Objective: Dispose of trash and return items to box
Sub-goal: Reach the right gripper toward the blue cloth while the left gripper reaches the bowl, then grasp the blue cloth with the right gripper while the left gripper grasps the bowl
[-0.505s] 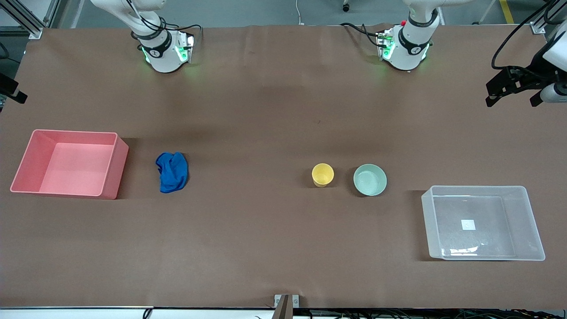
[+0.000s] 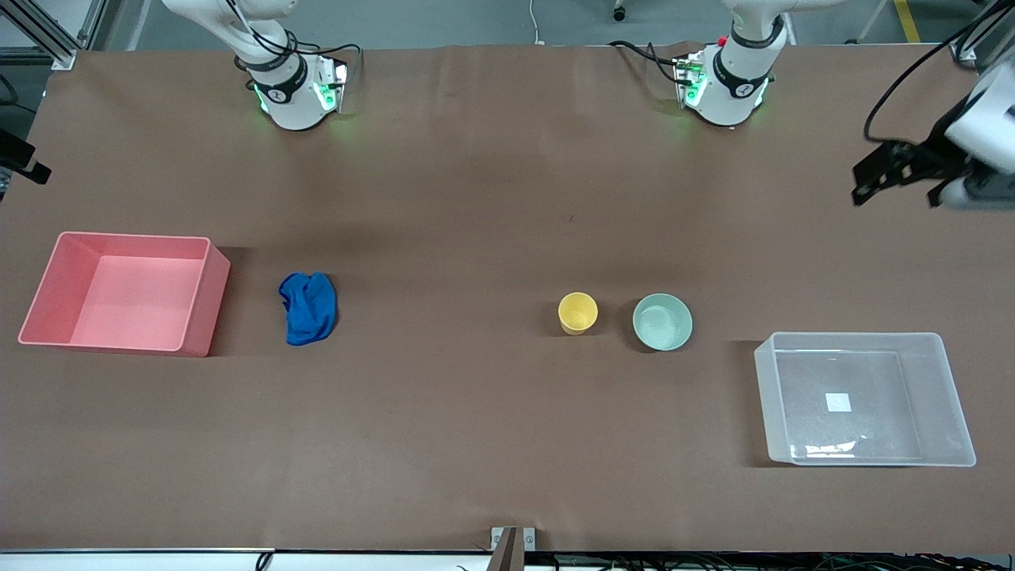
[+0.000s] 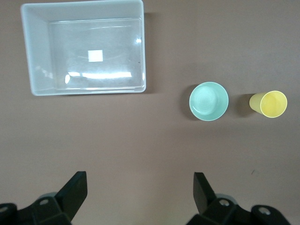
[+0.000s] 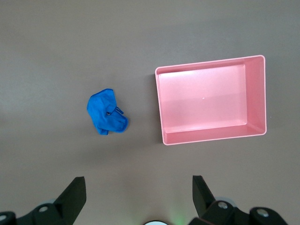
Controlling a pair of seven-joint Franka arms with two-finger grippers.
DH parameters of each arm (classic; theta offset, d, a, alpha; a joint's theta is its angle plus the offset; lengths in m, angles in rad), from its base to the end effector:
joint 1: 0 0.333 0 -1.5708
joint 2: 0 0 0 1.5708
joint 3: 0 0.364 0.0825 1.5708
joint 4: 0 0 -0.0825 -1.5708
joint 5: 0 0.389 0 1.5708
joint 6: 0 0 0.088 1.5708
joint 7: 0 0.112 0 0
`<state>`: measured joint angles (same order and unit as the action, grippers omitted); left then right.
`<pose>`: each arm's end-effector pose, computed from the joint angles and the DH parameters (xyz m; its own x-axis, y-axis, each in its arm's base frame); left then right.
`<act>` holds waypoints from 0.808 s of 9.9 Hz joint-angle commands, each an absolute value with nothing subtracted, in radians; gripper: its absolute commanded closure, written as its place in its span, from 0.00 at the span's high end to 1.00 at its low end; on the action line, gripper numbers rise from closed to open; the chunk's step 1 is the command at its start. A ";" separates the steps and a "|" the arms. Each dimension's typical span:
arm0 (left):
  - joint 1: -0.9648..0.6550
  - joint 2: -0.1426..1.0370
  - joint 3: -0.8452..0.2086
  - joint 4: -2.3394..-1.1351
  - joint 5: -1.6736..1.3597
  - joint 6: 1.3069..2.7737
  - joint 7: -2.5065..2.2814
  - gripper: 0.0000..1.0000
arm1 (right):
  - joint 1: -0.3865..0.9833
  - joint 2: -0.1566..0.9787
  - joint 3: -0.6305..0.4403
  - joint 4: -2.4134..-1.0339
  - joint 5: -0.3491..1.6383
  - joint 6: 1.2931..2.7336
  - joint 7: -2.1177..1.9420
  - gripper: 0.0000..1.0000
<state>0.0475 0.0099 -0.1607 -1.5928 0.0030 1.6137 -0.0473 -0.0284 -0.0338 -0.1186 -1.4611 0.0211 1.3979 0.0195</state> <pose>0.5632 -0.0632 0.6553 0.9978 -0.0659 0.0112 -0.0659 -0.9978 -0.0009 0.5226 -0.0762 0.7222 0.9863 -0.1619 -0.0301 -0.1626 -0.9864 -0.0243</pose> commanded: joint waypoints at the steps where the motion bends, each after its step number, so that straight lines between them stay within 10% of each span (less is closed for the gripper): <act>1: 0.023 0.106 -0.185 -1.716 -0.009 1.786 -0.089 1.00 | 0.023 0.015 -0.109 -1.465 0.025 1.410 0.124 1.00; 8: -0.064 0.437 -0.212 -2.086 0.008 2.518 -0.425 0.94 | 0.092 0.178 -0.023 -1.914 0.029 1.984 0.201 1.00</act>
